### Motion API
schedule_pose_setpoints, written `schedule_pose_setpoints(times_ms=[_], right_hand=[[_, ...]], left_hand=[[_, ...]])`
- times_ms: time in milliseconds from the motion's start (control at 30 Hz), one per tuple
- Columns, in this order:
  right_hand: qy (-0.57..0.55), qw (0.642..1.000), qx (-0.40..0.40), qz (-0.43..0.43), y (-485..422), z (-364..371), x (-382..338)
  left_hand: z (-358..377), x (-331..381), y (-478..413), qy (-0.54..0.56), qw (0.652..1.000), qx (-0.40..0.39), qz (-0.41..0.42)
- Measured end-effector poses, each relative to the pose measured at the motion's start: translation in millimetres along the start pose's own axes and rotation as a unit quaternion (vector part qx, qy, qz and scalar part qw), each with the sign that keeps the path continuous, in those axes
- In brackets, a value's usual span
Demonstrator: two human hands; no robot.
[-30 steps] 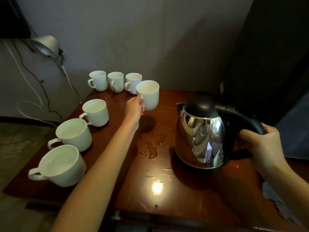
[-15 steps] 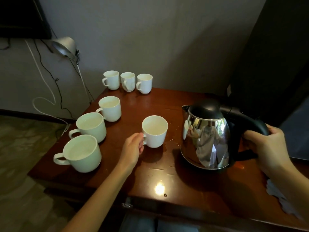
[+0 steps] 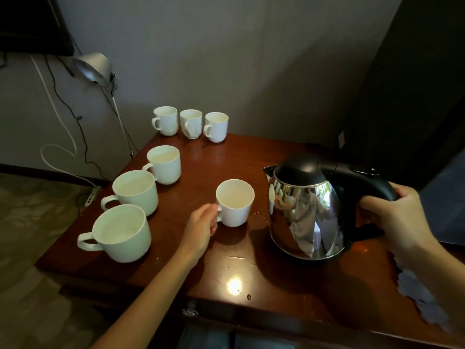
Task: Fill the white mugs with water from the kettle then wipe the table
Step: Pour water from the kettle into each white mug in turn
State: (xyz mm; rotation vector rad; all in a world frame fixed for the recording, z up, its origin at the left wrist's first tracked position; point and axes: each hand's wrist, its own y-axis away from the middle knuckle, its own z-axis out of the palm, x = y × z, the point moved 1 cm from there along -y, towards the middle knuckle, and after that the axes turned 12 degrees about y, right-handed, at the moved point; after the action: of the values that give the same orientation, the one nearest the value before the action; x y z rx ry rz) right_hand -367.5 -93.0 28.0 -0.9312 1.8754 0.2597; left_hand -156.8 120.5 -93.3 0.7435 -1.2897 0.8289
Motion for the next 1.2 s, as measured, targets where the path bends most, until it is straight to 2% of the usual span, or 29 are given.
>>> schedule_pose_setpoints(times_ms=[600, 767, 1200], right_hand=[[0.068, 0.997, -0.021, -0.007, -15, 14, -30], [0.1, 0.995, -0.027, -0.006, -25, 15, -40], [0.169, 0.981, -0.096, 0.007, -38, 15, -57]], left_hand=[[-7, 4, -10, -0.008, 0.998, -0.039, -0.044], [-7, 4, -10, 0.004, 0.998, -0.051, -0.033], [-13, 4, -18, -0.01, 0.994, -0.087, -0.062]])
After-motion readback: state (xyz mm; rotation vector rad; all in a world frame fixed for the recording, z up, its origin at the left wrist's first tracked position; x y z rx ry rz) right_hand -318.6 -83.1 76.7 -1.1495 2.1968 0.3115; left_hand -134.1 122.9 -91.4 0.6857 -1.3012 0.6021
